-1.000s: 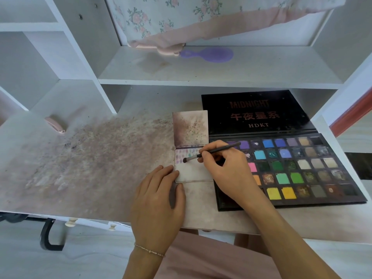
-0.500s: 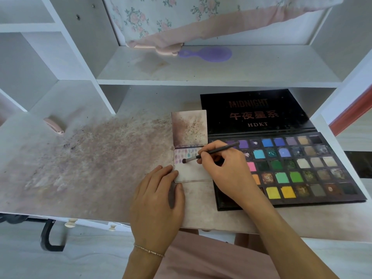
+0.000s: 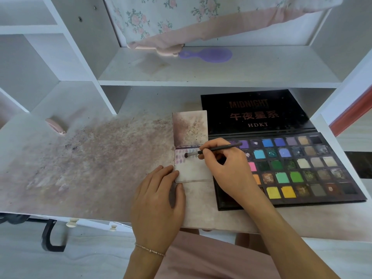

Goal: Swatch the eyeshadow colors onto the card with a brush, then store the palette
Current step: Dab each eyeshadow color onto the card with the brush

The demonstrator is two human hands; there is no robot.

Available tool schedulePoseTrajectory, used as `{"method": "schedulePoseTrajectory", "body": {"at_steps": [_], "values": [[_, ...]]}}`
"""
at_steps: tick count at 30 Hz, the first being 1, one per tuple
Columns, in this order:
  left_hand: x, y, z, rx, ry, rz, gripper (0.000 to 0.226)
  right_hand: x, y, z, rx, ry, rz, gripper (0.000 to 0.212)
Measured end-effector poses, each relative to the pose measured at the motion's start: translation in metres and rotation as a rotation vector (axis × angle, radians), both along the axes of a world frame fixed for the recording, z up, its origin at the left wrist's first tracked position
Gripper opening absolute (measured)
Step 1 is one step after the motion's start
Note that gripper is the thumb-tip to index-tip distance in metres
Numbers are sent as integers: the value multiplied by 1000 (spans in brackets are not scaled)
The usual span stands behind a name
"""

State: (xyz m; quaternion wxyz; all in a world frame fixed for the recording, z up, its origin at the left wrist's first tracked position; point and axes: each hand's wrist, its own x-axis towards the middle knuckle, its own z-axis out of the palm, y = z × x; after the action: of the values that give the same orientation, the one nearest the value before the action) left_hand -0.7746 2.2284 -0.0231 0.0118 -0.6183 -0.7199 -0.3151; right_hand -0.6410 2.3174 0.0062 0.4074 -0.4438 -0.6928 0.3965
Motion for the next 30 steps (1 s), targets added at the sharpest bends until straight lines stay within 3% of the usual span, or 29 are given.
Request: {"method": "schedulePoseTrajectory", "body": {"at_steps": [13, 21, 30], "values": [[1, 0, 0, 12, -11, 0, 37, 33, -8, 14, 28, 148, -82, 26], [1, 1, -2, 27, -2, 4, 37, 85, -24, 6, 127, 71, -326, 23], [1, 2, -2, 50, 2, 8, 37, 100, -31, -2, 198, -52, -401, 23]]}}
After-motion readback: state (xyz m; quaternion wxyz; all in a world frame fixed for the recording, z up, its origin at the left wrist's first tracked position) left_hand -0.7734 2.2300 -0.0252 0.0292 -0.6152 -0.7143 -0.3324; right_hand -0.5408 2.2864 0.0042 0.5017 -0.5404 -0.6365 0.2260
